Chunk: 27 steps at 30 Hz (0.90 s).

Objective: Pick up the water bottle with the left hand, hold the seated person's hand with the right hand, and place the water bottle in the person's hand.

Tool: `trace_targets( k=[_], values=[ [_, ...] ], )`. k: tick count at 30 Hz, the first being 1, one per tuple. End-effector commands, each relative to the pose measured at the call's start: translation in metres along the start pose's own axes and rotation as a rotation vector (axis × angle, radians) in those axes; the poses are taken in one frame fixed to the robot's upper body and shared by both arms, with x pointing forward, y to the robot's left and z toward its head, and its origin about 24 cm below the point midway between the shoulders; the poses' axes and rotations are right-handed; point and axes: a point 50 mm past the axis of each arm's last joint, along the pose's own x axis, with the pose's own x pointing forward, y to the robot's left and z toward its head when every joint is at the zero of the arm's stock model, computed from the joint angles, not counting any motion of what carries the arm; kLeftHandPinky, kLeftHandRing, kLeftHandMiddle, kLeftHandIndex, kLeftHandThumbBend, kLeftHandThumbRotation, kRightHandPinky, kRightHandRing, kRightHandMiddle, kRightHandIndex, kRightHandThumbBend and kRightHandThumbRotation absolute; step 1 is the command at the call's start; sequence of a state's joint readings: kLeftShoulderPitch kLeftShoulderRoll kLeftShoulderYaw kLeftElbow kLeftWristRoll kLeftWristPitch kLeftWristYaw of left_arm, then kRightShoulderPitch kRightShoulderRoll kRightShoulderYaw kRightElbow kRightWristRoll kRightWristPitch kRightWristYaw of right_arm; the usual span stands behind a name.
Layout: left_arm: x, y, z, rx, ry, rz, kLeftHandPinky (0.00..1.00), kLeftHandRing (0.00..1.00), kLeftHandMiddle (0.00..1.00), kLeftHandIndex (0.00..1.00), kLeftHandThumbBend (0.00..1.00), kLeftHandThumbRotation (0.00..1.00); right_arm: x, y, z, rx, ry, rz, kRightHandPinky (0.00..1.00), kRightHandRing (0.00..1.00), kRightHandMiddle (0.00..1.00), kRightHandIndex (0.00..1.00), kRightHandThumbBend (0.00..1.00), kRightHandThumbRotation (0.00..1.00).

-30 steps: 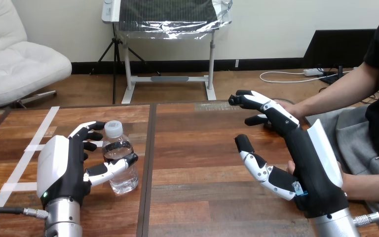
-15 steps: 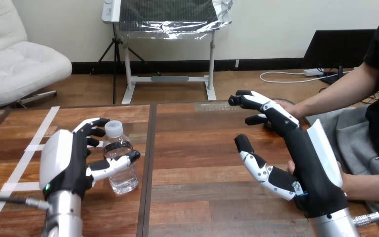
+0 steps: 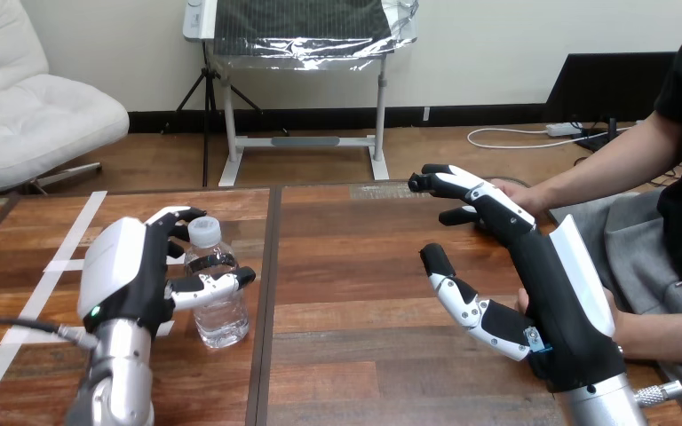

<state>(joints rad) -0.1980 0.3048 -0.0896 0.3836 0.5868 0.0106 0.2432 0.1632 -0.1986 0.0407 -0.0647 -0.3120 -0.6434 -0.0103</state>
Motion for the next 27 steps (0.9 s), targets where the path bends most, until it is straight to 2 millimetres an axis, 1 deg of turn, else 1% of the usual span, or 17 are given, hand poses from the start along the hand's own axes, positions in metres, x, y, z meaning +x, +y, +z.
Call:
trace_targets(
  k=[1,13,22,24,27],
  values=[
    [0.022,0.013,0.018,0.034,-0.059,0.037,0.59,0.66,0.71,0.76,0.91,0.34,0.018,-0.006,0.011,-0.004,-0.089,-0.024,0.70,0.82,0.85,0.76,0.27,0.11],
    [0.031,0.009,0.016,0.053,-0.033,-0.007,0.56,0.65,0.71,0.76,0.92,0.37,0.017,-0.006,0.011,-0.003,-0.087,-0.021,0.69,0.81,0.85,0.76,0.27,0.11],
    [0.036,0.002,0.014,0.067,0.002,-0.042,0.52,0.60,0.71,0.76,0.93,0.39,0.017,-0.006,0.010,-0.005,-0.083,-0.017,0.69,0.81,0.85,0.76,0.27,0.12],
    [0.036,0.000,0.013,0.066,0.006,-0.044,0.49,0.58,0.72,0.76,0.94,0.39,0.017,-0.007,0.010,-0.006,-0.082,-0.017,0.70,0.81,0.85,0.76,0.28,0.12],
    [0.037,-0.002,0.012,0.041,0.015,-0.053,0.49,0.58,0.72,0.76,0.94,0.37,0.017,-0.007,0.010,-0.010,-0.079,-0.016,0.70,0.81,0.85,0.76,0.28,0.13]
  ],
)
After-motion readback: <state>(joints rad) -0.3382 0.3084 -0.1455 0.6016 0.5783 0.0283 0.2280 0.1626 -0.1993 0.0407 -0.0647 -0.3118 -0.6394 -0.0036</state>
